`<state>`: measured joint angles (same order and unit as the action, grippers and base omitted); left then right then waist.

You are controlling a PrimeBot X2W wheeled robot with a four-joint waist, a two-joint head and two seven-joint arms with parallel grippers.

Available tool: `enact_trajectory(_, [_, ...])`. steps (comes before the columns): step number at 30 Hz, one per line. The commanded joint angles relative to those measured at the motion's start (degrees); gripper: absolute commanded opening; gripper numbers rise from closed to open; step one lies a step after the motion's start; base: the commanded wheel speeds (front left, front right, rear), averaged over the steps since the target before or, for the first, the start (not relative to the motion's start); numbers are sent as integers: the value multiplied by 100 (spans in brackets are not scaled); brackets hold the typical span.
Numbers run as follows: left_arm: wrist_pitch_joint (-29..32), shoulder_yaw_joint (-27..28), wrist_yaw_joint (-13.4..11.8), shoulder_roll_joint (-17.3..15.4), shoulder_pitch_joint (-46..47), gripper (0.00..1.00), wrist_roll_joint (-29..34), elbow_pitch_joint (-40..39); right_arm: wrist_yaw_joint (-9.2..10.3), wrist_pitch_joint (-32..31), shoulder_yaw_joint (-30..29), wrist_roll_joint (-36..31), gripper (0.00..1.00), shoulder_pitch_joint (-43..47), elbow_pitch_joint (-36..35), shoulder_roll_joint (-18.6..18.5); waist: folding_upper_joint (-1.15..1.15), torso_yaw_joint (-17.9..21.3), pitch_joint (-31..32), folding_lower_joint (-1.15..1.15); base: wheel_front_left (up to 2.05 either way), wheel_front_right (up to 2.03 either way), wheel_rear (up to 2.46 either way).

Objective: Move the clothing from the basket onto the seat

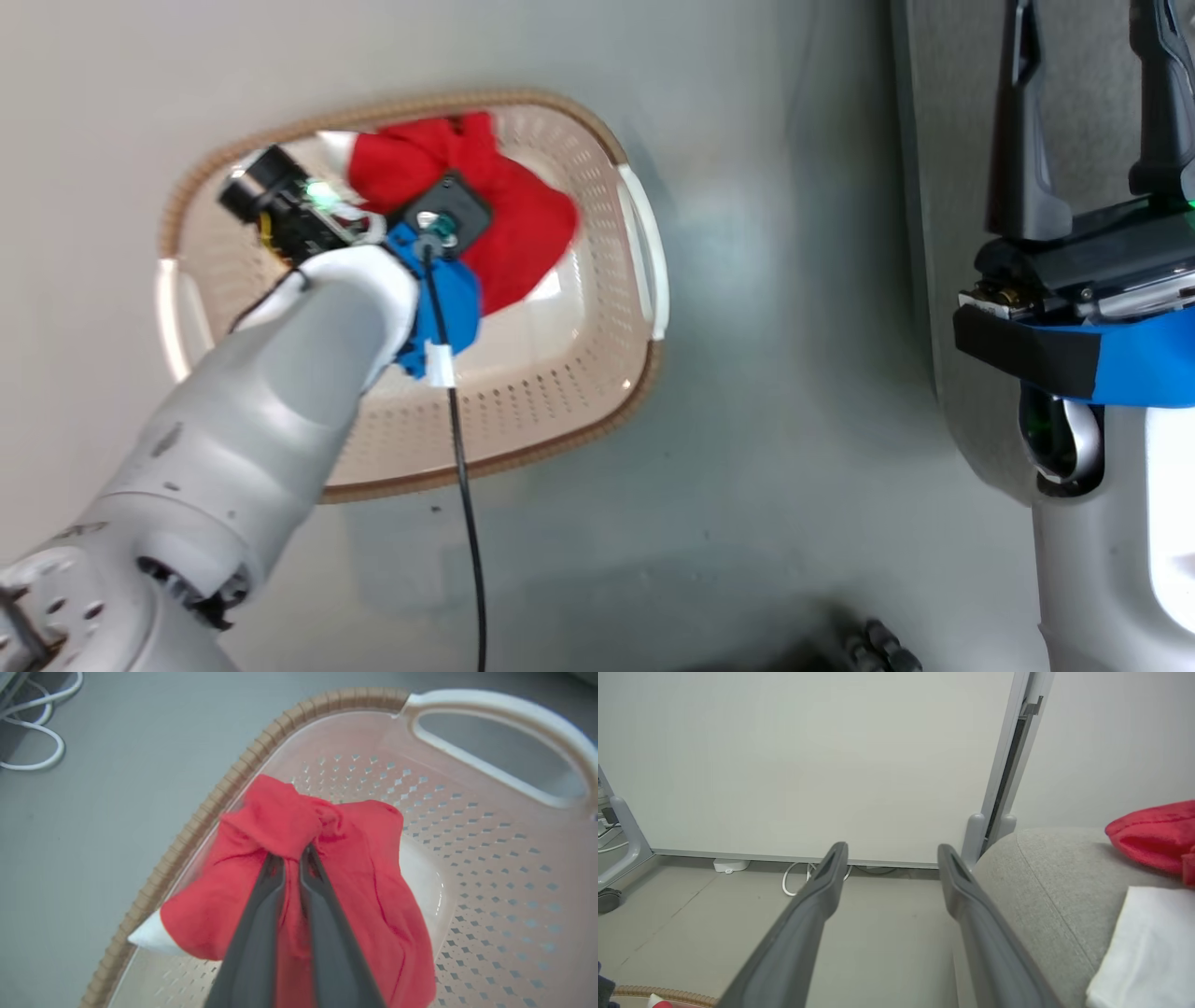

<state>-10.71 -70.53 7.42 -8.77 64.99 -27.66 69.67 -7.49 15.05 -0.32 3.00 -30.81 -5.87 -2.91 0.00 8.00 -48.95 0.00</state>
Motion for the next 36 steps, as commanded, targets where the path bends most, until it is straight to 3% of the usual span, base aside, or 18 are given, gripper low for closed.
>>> enact_trajectory(1, [-100,39,6,76,-37,0,-77,-51,-1,20,-45,-33,100,125,59,-3,0,-235,394,0,0,0,0])
enact_trajectory(11, [-453,396,-38,289,-283,0,-423,-642,-1,20,-201,-37,100,614,351,-152,0,-582,1565,0,0,0,0])
enact_trajectory(23, [-455,1446,-385,-32,-971,0,-252,-2348,-1,20,-192,59,100,1237,683,-126,0,-677,2845,0,0,0,0])
enact_trajectory(36, [-455,2056,-348,-40,-1718,0,-9,-3170,-1,20,-256,121,100,1923,888,-74,0,-722,3753,0,0,0,0])
